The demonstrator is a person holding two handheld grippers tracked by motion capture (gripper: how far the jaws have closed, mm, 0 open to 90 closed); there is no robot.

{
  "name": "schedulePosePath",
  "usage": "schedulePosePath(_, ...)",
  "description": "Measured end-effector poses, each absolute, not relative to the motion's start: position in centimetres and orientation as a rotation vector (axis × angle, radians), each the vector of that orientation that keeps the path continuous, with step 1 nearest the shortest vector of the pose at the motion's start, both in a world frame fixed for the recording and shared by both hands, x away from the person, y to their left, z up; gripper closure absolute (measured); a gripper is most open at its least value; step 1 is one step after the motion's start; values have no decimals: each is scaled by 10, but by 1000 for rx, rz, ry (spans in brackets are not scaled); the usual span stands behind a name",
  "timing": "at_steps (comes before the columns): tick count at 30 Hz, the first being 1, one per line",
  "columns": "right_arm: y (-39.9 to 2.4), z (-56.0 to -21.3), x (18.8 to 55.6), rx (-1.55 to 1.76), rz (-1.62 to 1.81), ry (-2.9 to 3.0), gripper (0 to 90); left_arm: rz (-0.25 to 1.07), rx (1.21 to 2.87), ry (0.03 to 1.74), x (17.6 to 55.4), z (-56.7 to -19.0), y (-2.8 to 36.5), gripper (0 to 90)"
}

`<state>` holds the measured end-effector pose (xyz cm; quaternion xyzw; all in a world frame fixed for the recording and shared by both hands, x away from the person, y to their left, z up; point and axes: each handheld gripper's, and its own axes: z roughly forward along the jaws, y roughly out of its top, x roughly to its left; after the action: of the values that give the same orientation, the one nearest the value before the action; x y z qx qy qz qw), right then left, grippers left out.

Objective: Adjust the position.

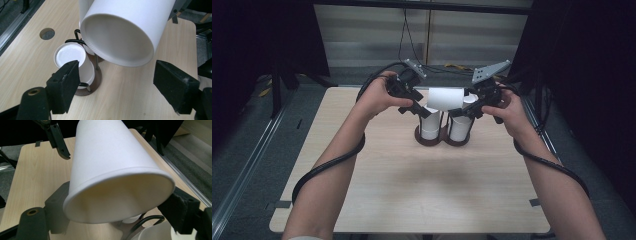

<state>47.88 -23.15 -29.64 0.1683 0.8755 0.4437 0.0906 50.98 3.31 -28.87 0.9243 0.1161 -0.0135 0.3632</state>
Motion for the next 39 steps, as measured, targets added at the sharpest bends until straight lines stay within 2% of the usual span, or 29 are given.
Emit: schedulePosePath(39,-230,-295,474,476,1144,2709,198,-31,2431,264,500,-301,33,210)
